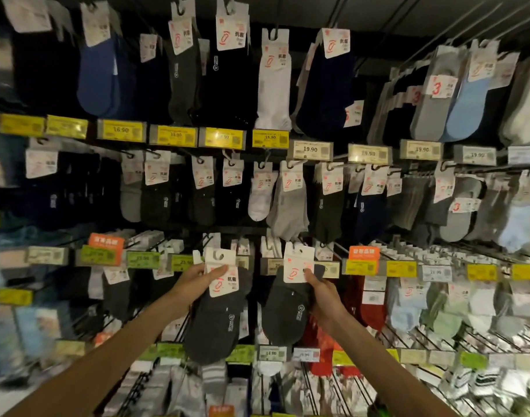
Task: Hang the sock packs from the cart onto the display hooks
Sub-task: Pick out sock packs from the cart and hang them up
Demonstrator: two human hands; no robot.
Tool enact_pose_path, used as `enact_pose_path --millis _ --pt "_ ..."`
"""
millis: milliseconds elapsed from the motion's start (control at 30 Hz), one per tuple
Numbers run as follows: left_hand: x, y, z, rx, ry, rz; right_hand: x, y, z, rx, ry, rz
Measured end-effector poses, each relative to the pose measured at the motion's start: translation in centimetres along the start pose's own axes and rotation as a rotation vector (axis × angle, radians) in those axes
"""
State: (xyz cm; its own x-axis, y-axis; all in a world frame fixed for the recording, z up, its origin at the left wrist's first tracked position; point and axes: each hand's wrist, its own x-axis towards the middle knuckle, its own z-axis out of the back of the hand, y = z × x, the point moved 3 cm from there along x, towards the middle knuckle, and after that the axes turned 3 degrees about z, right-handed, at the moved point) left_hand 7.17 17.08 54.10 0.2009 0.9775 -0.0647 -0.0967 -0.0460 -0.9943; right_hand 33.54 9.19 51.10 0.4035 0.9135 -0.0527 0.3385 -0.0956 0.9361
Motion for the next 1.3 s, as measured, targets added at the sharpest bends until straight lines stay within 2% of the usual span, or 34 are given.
enact_pose_path --millis 200,400,533,767,867,967,1100,1300 --pt "-0.3 0.6 2.8 -0.084 -0.049 0.054 0.0 -1.2 -0.4 0.003 -0.001 -0.022" --pt "-1.5 -0.6 4.7 -0.133 -0.076 0.018 -0.6 -0.7 -6.3 -0.034 0.101 0.011" --pt "-1.1 -2.5 8.3 -0.143 -0.077 -0.023 -0.7 0.9 -13.1 -0.076 0.158 0.143" --pt "0.9 -6.8 16.5 -0.113 -0.046 -0.167 -0.6 2.0 -25.5 -0.293 0.1 0.414" --pt "2.4 -8.5 19.7 -0.154 -0.05 -0.185 -0.2 3.2 -30.1 -0.26 0.12 0.468" --pt "3.5 -10.0 22.1 -0.152 -0.045 -0.219 0.8 4.8 -33.4 -0.229 0.061 0.517" --pt "4.8 -11.3 23.9 -0.139 -0.009 -0.253 3.0 6.2 -34.8 -0.182 -0.059 0.487" --pt "5.1 -11.6 23.2 -0.135 0.082 -0.23 4.6 5.9 -33.7 -0.118 -0.056 0.492"
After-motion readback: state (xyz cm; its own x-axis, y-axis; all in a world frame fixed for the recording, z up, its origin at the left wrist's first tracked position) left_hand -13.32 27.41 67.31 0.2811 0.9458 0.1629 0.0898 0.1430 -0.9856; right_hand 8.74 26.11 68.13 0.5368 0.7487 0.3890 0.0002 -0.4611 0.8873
